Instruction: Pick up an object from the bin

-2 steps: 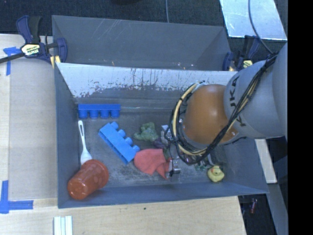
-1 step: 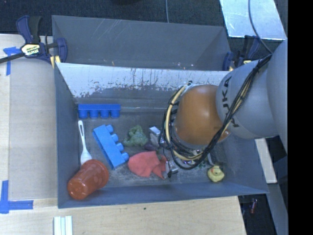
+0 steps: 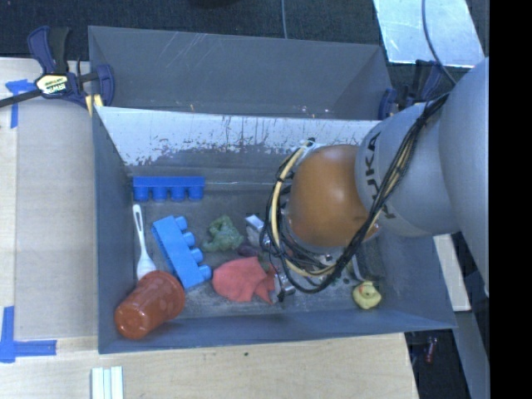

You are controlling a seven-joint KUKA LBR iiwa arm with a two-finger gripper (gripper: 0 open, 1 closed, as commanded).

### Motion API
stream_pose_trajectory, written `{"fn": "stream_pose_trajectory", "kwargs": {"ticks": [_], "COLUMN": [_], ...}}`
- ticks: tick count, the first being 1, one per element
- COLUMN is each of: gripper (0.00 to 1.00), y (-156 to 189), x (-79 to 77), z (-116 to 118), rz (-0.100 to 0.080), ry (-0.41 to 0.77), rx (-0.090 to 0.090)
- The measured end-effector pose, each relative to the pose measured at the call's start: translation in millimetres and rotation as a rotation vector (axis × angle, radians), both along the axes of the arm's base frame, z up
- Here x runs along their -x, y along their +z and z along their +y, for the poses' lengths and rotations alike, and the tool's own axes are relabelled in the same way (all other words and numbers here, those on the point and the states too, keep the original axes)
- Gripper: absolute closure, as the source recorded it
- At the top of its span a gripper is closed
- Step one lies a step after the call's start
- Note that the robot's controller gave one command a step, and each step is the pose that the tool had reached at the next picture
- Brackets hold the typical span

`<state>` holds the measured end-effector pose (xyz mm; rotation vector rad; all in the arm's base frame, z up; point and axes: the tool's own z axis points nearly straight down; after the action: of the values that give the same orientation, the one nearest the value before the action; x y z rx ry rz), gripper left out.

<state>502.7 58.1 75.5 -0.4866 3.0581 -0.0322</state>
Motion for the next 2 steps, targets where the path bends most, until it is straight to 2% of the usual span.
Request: {"fn": "stream_pose_trajectory", "kwargs": {"ticks": [1, 2], "gripper": [1.0, 0.0], "y": [1.8, -1.9], "x": [-49.6, -46.2], "z": [55.9, 55.1], "rz": [-0.01, 0.001], "ry": [0.295, 0.295], "rx": [0.015, 0.016]}}
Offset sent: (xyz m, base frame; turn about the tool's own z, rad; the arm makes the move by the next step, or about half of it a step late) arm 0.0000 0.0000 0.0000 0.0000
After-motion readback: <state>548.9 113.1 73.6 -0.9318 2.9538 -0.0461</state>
